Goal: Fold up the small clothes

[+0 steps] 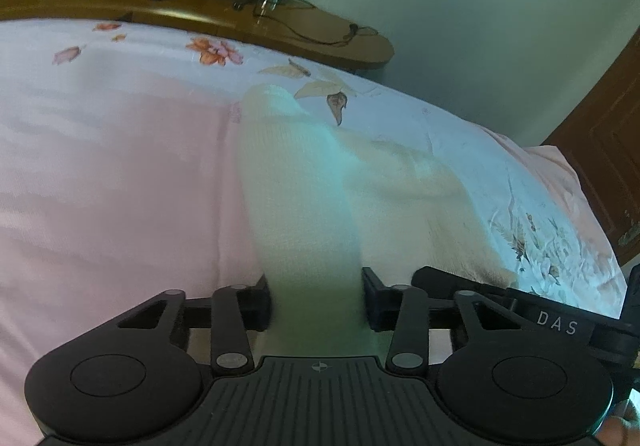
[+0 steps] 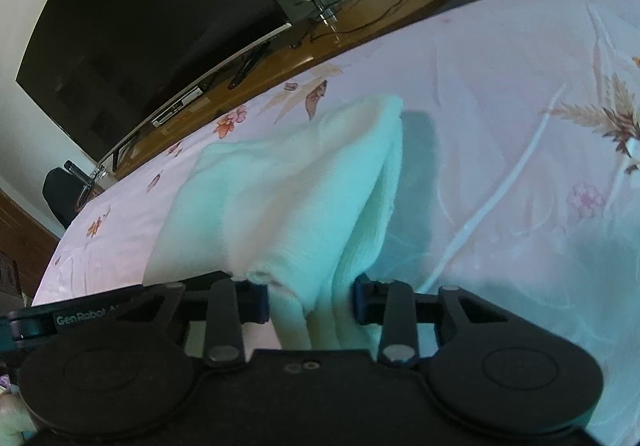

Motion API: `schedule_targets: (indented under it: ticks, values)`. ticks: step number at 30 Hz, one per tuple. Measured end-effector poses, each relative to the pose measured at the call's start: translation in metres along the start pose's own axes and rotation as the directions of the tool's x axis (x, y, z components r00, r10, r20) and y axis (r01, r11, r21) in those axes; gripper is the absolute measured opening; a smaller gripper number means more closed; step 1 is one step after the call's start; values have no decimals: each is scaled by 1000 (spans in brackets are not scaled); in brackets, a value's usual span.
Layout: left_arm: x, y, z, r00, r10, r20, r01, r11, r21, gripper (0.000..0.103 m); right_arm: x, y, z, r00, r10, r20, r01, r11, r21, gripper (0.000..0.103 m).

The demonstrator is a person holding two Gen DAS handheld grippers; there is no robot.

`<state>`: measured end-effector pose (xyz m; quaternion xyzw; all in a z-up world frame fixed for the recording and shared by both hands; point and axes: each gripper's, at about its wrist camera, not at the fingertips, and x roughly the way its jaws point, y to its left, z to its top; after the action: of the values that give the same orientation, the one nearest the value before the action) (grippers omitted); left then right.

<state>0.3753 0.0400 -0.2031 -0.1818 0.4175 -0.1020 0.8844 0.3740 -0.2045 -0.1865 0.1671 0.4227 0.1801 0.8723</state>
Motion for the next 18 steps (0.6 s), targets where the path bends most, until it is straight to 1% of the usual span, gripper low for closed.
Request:
schedule_targets:
  ticks: [4, 11, 15, 18]
  values:
    - [-9, -2, 1, 1000, -7, 13, 6, 1000, 9, 36, -6, 8, 3, 1000, 13, 23, -13, 1000, -13, 32]
    - [-35, -5, 4, 998, -25, 55, 24, 1000, 15, 35, -17, 43, 10, 997, 57, 44, -54, 996, -74, 32]
    - [-57, 10, 12, 996, -19, 86, 19, 1000, 1, 35, -19, 64, 14, 994, 94, 51, -88, 991, -97, 32]
    - [-81, 32, 18, 994, -3, 106, 6, 1000, -27, 35, -17, 83, 16, 990, 131, 51, -125, 986, -111, 32]
